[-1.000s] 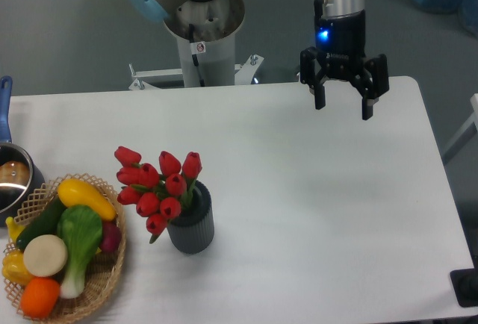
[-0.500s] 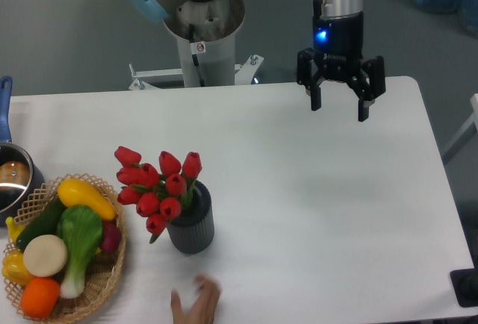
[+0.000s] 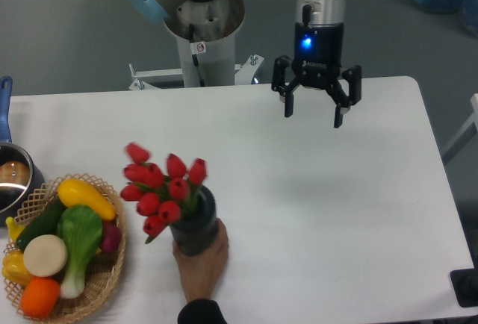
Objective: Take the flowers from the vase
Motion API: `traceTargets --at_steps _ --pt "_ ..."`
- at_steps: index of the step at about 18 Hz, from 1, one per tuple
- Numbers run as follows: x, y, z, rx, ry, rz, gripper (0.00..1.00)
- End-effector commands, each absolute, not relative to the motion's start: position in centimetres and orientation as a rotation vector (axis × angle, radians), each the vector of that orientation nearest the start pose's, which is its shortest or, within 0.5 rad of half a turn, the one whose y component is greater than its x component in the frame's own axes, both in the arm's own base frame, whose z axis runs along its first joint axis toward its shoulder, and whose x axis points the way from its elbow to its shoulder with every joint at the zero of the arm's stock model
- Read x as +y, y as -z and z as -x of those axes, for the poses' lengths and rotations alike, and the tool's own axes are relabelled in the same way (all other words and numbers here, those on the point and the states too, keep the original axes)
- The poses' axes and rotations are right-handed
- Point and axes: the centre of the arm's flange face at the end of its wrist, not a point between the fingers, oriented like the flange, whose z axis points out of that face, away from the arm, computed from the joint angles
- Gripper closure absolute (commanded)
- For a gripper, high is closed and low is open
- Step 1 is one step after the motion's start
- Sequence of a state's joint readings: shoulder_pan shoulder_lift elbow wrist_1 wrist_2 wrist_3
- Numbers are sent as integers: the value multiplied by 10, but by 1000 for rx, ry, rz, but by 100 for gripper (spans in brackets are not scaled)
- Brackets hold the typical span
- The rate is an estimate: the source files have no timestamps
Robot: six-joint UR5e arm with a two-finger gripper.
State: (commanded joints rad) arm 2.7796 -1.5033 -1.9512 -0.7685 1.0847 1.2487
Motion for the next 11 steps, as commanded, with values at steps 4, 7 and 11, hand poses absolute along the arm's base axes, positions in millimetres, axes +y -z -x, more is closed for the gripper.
traceTargets --at_steps 4,7,11 --pt "342 -433 375 167 -343 2486 0" --pt "350 -428 370 119 -300 2490 0" --pt "374 -416 367 188 -214 2416 0"
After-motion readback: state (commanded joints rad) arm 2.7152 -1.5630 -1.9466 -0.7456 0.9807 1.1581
